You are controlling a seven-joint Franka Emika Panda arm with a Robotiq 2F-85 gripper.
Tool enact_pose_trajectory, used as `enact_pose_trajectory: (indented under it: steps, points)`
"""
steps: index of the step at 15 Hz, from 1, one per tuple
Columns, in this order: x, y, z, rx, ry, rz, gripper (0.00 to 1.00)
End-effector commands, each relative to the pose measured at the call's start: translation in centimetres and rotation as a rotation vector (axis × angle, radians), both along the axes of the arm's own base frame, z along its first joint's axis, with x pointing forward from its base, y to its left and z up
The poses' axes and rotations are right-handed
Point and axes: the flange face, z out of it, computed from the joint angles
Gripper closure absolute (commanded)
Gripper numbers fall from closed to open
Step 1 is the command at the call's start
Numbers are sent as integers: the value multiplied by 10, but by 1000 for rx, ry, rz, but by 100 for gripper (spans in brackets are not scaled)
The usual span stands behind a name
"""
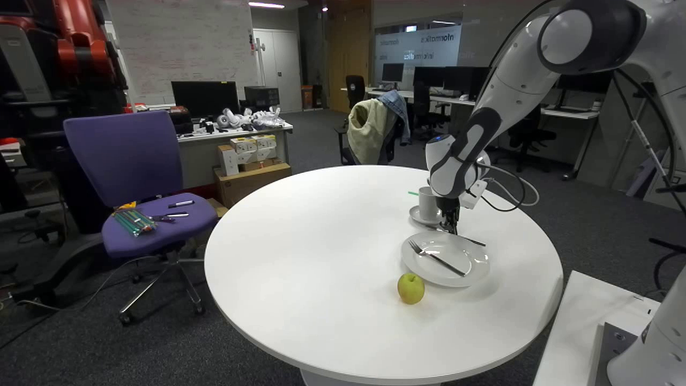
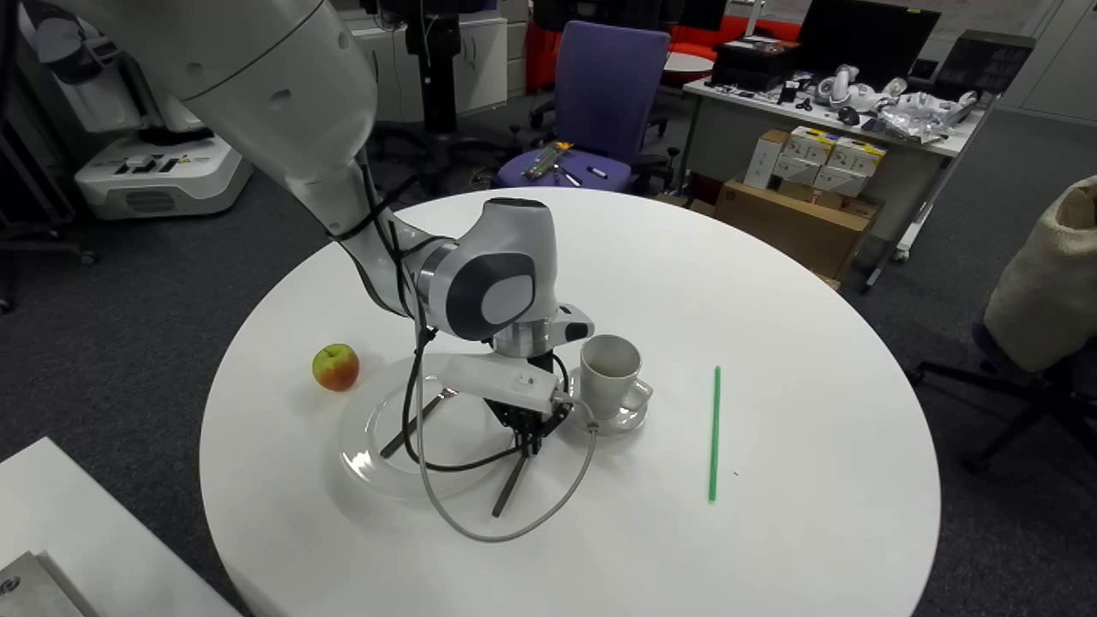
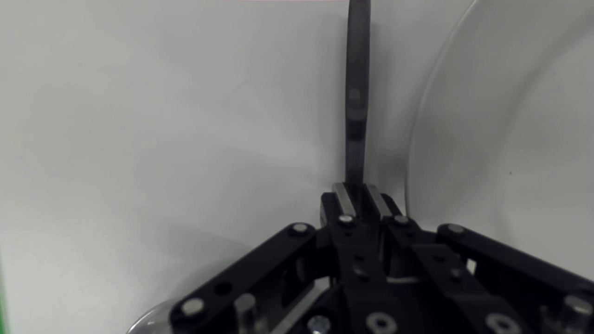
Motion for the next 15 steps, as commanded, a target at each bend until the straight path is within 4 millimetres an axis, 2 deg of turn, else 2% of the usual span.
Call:
enact_pose_trajectory:
  steps: [1, 2, 5, 7, 9, 15]
  points:
    - [5, -5, 3, 21, -9, 7, 97]
    - [5, -5, 3, 21, -8, 7, 86]
    - [5, -5, 3, 23, -8, 5, 82]
    - [6, -5, 3, 23, -8, 4, 89]
    - [6, -5, 4, 23, -9, 3, 91]
    - [5, -7, 8, 21, -17, 1, 92]
